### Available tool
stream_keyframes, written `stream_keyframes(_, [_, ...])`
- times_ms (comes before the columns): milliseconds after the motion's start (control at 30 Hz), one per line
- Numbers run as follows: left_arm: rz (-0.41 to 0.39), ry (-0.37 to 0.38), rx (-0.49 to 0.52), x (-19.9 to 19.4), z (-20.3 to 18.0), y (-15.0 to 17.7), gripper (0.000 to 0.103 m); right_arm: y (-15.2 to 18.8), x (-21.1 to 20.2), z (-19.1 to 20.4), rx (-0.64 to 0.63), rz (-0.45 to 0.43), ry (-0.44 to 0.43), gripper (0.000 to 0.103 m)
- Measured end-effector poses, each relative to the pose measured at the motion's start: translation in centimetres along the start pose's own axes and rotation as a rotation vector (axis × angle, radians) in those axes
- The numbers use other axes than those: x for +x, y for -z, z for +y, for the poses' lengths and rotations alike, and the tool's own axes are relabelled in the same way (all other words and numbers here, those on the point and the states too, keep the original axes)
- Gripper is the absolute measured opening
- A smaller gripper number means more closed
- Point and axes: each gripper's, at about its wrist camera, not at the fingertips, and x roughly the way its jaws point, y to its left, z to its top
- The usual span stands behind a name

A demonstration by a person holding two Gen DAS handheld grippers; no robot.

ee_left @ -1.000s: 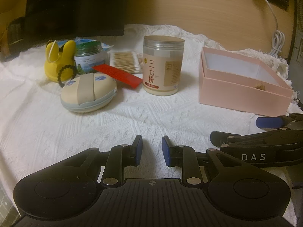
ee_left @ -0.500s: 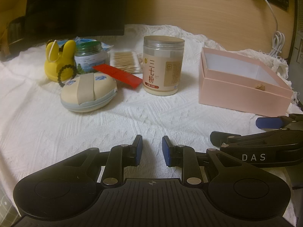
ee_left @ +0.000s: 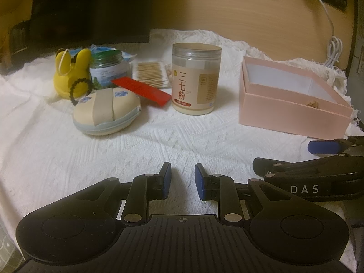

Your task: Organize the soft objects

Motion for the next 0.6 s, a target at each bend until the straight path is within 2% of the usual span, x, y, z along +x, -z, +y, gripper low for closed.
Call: stream_keyframes(600, [0.002, 0.004, 0.004, 0.0, 0.03, 0.02, 0.026, 0.14, 0.17, -0.03, 0.006, -0.002, -0.004, 0.103])
